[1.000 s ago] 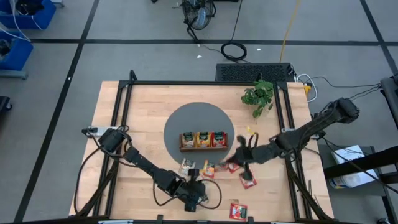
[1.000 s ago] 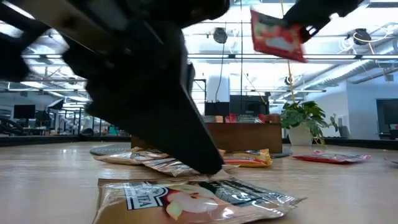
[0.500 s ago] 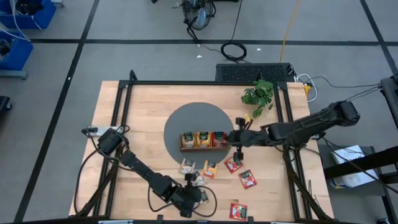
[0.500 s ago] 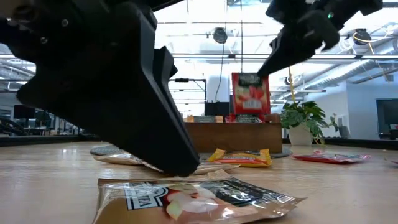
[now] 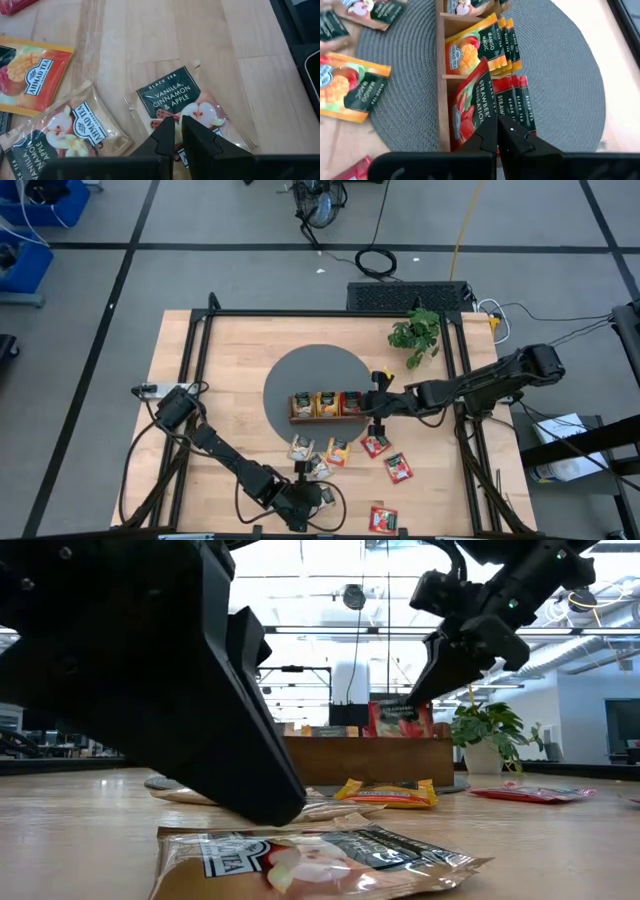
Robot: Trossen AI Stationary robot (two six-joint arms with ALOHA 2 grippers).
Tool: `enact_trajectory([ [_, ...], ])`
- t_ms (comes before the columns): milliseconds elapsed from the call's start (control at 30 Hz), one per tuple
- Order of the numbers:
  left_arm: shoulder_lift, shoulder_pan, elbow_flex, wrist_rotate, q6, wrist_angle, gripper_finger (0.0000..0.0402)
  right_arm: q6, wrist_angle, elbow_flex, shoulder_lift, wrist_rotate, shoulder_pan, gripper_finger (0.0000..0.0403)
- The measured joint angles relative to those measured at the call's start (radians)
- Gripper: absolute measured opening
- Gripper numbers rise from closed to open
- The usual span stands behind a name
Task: Pick & Place Tea
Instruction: Put the red tea bag into the right section of the wooden organizer
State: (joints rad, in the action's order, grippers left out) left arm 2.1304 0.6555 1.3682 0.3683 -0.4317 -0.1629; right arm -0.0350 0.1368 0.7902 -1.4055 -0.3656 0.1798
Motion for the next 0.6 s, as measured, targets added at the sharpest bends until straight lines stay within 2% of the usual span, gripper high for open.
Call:
enact_trajectory([
  [367,0.0,0.002,0.0,0.0,-0.01,-0.014,0.0042,-0.034,0.002,0.0,-0.003,0.0,-0.002,0.0],
  [600,0.0,0.002,0.0,0.0,-0.024,-0.017,0.0042,-0.121,0.003,0.0,-0.003,0.001,-0.002,0.0007],
])
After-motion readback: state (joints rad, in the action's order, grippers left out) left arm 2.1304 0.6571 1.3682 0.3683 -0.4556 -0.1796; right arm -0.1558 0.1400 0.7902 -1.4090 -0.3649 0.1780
